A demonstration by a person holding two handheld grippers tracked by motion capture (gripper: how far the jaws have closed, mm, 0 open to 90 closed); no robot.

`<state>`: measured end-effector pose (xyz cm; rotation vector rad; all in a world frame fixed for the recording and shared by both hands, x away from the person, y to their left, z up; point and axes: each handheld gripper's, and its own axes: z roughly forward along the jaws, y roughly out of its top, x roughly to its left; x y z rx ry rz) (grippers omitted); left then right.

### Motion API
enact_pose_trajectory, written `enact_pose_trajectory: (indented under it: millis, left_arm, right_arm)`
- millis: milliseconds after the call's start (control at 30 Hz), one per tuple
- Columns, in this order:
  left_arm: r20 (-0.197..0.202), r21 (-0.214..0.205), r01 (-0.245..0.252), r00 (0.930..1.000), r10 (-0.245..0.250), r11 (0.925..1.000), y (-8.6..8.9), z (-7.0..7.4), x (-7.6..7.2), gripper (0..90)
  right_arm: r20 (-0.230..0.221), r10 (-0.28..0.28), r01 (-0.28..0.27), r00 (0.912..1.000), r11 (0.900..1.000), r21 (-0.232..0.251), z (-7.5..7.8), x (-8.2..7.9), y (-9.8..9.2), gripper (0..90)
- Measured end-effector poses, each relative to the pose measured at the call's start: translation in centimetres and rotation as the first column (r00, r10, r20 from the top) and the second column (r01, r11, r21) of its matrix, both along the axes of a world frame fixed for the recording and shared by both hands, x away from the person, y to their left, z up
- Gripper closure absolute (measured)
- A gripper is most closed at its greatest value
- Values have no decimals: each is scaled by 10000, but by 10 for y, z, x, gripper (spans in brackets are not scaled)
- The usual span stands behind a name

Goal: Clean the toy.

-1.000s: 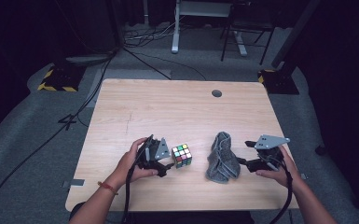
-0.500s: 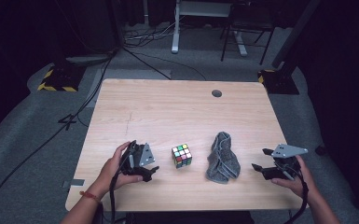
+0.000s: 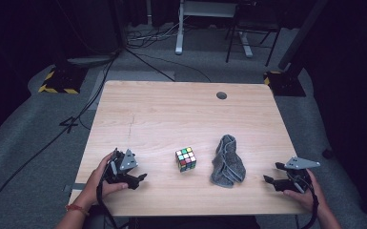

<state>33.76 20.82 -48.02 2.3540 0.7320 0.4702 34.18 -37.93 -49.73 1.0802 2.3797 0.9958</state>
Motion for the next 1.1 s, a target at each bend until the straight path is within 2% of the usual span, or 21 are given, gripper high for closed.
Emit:
enact_pose_trajectory:
  millis: [100, 167, 200, 333, 400, 1100]
  left_arm:
    - [-380, -378, -61, 9993, 46, 9993, 4, -5, 4, 163]
    - [-595, -243, -87, 9982, 72, 9997, 3, -10, 6, 163]
    - [-710, -12, -204, 9973, 202, 9998, 1, -13, 6, 164]
    - [-934, -666, -451, 9949, 388, 9968, 3, -18, 8, 159]
    - [-1051, -1283, -579, 9935, 445, 9900, 5, -24, 8, 159]
    - [-1048, -1280, -606, 9934, 473, 9899, 5, -24, 8, 148]
  right_arm:
    - [-5, -99, 99, 10000, 9993, 367, -4, 0, -3, 211]
    - [23, -358, 357, 9994, 9987, 357, -5, 1, -4, 206]
    - [50, -381, 379, 9993, 9987, 347, -5, 0, -4, 204]
    - [131, -325, 321, 9994, 9990, 307, -6, -2, -3, 191]
    - [113, -318, 314, 9994, 9990, 330, -6, -1, -3, 190]
    - [114, -428, 424, 9990, 9986, 325, -6, -2, -2, 185]
